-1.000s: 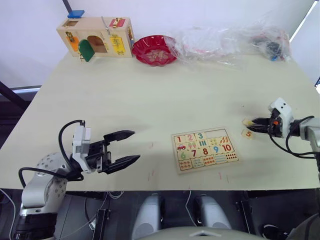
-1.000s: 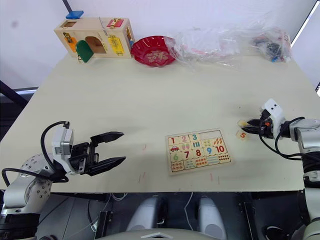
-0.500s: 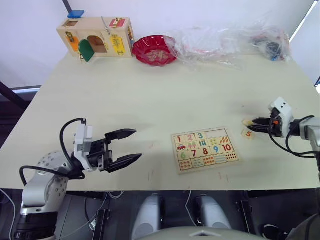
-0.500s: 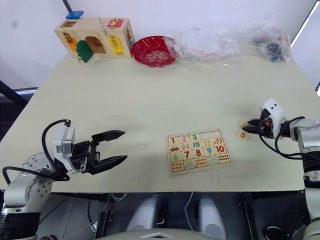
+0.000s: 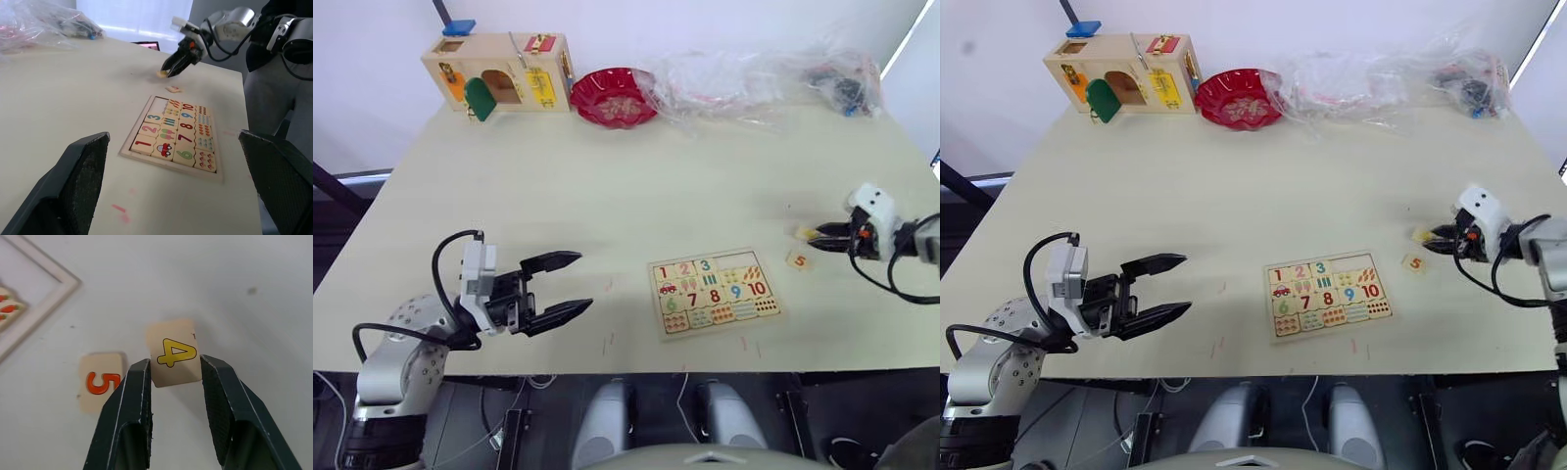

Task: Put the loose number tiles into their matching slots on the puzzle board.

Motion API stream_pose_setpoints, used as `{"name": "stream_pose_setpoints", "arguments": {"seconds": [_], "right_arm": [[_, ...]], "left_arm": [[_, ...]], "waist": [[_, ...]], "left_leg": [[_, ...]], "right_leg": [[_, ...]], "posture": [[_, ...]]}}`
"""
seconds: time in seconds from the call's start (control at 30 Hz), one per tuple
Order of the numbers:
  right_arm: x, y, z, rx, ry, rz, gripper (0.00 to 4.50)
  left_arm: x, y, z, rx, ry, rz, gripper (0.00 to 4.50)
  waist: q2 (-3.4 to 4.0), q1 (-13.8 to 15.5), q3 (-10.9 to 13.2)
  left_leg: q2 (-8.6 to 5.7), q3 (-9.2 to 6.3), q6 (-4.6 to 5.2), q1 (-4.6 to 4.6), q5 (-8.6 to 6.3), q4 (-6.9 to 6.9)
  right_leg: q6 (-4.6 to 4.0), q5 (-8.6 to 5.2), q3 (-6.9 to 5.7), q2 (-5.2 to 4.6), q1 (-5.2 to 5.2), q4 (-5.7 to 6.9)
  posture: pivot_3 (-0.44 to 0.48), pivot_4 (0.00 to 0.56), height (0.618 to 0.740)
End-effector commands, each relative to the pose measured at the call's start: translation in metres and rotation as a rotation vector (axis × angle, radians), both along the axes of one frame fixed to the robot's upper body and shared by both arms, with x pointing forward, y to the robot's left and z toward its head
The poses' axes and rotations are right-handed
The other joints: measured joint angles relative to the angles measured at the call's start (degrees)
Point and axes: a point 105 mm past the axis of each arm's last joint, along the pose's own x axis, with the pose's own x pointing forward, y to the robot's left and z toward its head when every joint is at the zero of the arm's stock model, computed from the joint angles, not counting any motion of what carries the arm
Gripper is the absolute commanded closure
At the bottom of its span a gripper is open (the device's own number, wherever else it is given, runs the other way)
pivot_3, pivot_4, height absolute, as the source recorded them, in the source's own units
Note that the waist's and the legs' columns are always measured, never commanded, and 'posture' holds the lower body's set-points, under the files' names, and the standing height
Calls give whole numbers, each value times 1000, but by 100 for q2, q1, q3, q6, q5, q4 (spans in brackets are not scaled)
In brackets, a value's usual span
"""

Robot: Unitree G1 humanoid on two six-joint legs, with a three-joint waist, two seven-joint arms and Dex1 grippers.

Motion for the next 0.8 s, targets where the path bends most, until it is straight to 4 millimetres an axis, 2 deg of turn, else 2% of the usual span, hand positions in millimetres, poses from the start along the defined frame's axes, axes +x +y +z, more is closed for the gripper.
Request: {"name": "stream_pose_setpoints", "arguments": {"seconds": [0.03, 0.13, 0.2, 0.3, 0.47, 0.63, 0.8], "right_arm": [[-3, 21, 34, -200, -48, 66, 3598], [-11, 40, 46, -288, -21, 130, 3598], [-14, 44, 47, -312, 6, 137, 3598], [-21, 71, 56, -385, 33, 271, 3598], [-17, 110, 64, -454, 15, 409, 3598], [-14, 142, 58, -453, 40, 493, 3598], [-10, 155, 36, -462, 96, 528, 3598]], "left_arm": [[-2, -1, 10, -9, -41, -16, 0], [-1, -1, 10, -10, -42, -16, 0], [-1, -1, 10, -10, -43, -17, 0], [-1, -1, 10, -13, -45, -22, 0], [-2, 3, 12, -27, -47, -23, 0], [-6, 8, 16, -62, -63, -31, 0], [-8, 14, 12, -57, -62, -22, 0]], "waist": [[0, -10, 0], [3, -9, 3], [1, -2, 3], [-1, 4, 6], [-4, -20, 8], [-7, -11, 9], [-10, 1, 10]], "left_leg": [[1, 2, 0, 0, 0, -2], [0, 8, 0, -4, 0, -3], [1, 7, 0, -6, 0, -3], [-2, 10, 0, -10, 0, -3], [-1, 12, 0, -11, 0, -2], [0, 9, -1, -13, -1, -6], [-3, 4, -1, -15, 0, -5]], "right_leg": [[-1, 0, 3, -1, -6, 3], [-10, -6, 8, -4, -15, 6], [-20, -11, 7, -4, -15, 4], [-22, -13, 7, -13, -16, -1], [-22, -12, 6, -17, -20, 0], [-24, -12, -6, -22, -21, -1], [-24, -12, -13, -31, -21, 0]], "posture": [[0, 150, 740], [0, 150, 740], [0, 150, 740], [0, 150, 740], [0, 150, 740], [0, 150, 740], [0, 150, 740]]}}
